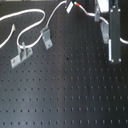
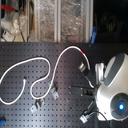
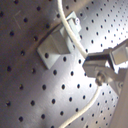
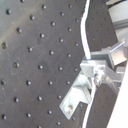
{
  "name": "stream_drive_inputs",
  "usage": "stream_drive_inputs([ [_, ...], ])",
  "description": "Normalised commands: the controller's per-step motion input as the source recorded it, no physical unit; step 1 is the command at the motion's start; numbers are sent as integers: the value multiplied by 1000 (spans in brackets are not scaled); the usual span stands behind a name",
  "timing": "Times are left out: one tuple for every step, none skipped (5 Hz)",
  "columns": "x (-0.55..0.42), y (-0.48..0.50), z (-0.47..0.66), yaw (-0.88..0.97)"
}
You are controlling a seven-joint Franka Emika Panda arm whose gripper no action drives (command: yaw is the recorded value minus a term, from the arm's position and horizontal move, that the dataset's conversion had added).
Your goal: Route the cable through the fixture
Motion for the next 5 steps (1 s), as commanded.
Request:
stream_drive_inputs([
  [-1,18,64,0],
  [-49,206,479,63],
  [18,75,-1,117],
  [0,0,13,0],
  [1,82,499,0],
])
